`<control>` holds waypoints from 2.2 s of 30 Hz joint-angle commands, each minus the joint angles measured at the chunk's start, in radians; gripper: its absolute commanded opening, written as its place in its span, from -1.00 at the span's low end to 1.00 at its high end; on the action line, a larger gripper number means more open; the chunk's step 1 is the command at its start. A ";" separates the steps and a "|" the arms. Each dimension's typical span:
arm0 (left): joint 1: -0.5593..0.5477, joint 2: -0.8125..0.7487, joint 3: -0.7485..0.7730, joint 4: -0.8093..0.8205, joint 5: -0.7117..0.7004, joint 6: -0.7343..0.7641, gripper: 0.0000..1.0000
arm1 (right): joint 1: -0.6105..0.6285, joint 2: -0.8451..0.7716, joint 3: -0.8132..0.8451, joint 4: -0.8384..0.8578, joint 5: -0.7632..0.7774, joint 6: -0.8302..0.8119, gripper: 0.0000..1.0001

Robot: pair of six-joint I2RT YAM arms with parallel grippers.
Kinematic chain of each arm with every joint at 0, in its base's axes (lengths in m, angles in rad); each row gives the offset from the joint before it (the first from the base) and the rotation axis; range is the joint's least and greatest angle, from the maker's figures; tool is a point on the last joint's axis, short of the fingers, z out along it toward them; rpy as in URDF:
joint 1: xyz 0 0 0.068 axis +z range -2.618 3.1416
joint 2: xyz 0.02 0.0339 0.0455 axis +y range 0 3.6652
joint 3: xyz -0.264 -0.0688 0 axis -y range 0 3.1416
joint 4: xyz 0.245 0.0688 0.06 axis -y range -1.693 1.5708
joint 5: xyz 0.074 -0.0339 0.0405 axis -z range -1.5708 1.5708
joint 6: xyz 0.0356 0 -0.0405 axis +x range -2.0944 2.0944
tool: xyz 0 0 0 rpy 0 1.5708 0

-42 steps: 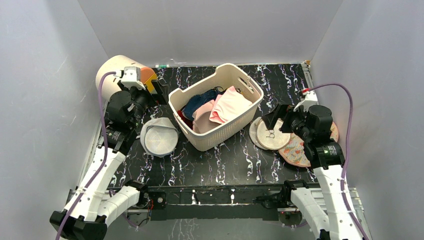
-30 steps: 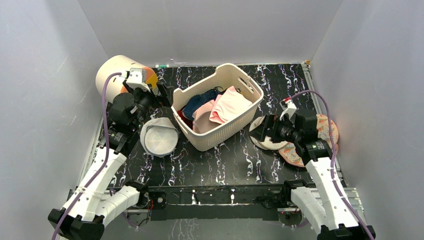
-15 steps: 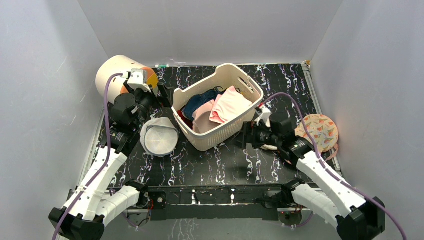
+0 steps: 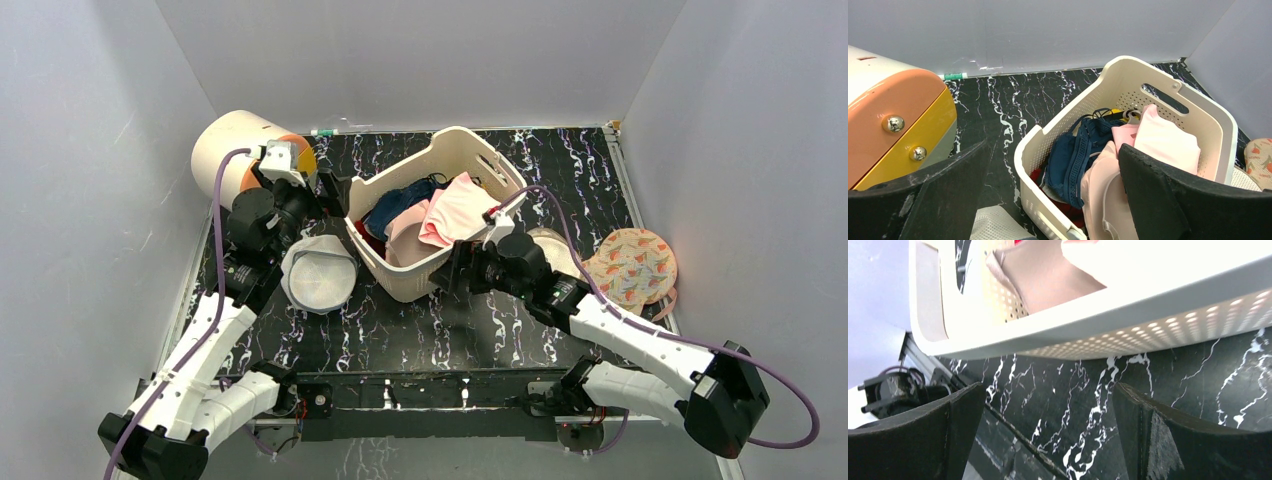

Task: Unzip the laundry bag and remove the bra
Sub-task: Move the bin to the center of the board.

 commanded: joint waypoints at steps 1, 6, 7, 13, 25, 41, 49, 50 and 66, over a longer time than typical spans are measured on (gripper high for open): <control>-0.008 -0.017 -0.001 0.038 0.012 0.013 0.96 | 0.005 -0.009 0.000 0.137 0.126 0.020 0.96; -0.012 -0.020 -0.002 0.037 0.014 0.013 0.96 | 0.003 0.037 0.037 0.130 0.215 0.018 0.96; -0.014 -0.021 -0.002 0.038 0.014 0.013 0.96 | 0.003 0.047 0.050 0.125 0.234 0.019 0.96; -0.022 -0.027 -0.003 0.038 0.014 0.014 0.96 | 0.000 0.106 0.095 0.137 0.317 0.013 0.96; -0.055 -0.048 -0.004 0.038 0.006 0.019 0.96 | -0.068 0.209 0.149 0.200 0.379 0.006 0.96; -0.148 -0.056 -0.016 0.044 -0.054 0.043 0.96 | -0.191 0.469 0.307 0.314 0.296 -0.020 0.96; -0.220 -0.067 -0.063 0.084 -0.098 0.038 0.96 | -0.227 0.539 0.417 0.242 0.144 -0.097 0.96; -0.222 -0.066 -0.062 0.083 -0.092 0.035 0.96 | -0.233 0.524 0.415 0.208 0.140 -0.101 0.96; -0.221 -0.064 -0.020 0.043 -0.033 0.005 0.96 | -0.390 0.033 0.136 -0.394 0.284 -0.013 0.96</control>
